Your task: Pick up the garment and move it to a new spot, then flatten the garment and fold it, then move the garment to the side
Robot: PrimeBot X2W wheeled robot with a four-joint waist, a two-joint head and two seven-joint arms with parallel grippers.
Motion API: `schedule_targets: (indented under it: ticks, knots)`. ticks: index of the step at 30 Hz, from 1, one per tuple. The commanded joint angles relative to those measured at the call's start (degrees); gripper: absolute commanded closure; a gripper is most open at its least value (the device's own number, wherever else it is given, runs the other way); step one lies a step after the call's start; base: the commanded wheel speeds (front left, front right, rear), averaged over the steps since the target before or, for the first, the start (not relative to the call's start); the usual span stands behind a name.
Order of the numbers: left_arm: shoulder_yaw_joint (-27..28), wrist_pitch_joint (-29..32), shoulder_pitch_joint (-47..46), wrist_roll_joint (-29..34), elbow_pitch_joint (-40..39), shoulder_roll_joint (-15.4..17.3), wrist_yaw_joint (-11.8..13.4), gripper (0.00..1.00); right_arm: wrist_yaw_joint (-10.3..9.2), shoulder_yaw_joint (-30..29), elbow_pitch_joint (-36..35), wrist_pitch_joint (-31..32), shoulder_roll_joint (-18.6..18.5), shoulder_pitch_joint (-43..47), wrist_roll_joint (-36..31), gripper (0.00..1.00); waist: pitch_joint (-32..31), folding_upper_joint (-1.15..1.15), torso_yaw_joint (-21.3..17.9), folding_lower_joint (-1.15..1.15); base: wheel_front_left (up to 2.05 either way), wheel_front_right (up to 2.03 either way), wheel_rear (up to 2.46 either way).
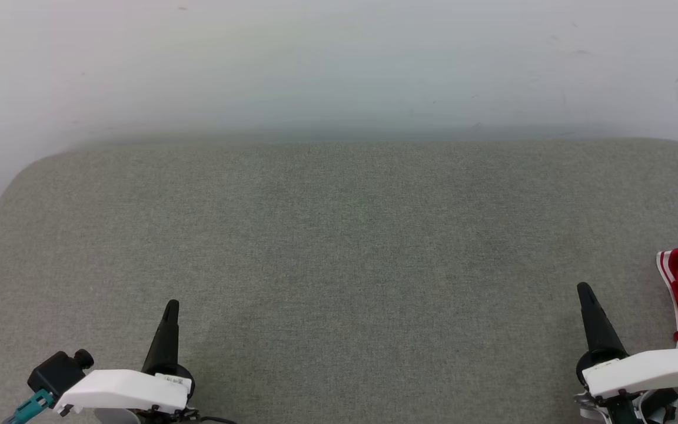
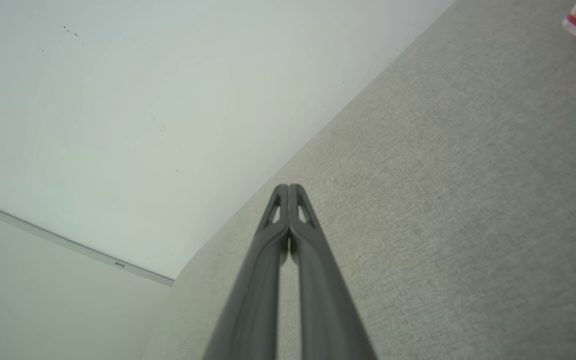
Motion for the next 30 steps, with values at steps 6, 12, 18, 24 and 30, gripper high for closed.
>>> schedule_targets:
  ticks: [6, 12, 18, 24, 30]
  knots:
    - [0.7, 1.2, -1.8, -4.1, -0.1, -0.2, -0.1, 1.0, -0.02, -0.3, -0.1, 0.8, 0.1, -1.7, 5.0, 1.0, 0.0, 0.0, 0.0, 0.0, 0.0, 0.0, 0.0]
    - [1.0, 2.2, -2.1, -7.5, 0.2, -0.3, -0.1, 1.0, -0.02, -0.4, 0.1, 1.5, 0.1, -1.9, 9.0, 1.0, 0.0, 0.0, 0.0, 0.0, 0.0, 0.0, 0.0]
    - [1.4, 3.1, -2.5, -10.7, 0.5, -0.4, -0.2, 1.0, -0.02, -0.6, 0.4, 2.2, 0.1, -2.2, 12.7, 1.0, 0.0, 0.0, -0.1, 0.0, 0.0, 0.0, 0.0]
    - [1.7, 4.0, -2.9, -13.7, 0.8, -0.5, -0.2, 1.0, -0.02, -0.7, 0.6, 2.9, 0.1, -2.5, 16.3, 1.0, -0.1, 0.0, -0.1, 0.0, 0.0, 0.0, 0.0]
    - [2.1, 4.9, -3.2, -16.6, 1.1, -0.6, -0.2, 1.0, -0.03, -0.8, 0.9, 3.4, 0.1, -2.7, 19.7, 1.0, -0.1, 0.0, -0.1, 0.0, 0.0, 0.0, 0.0]
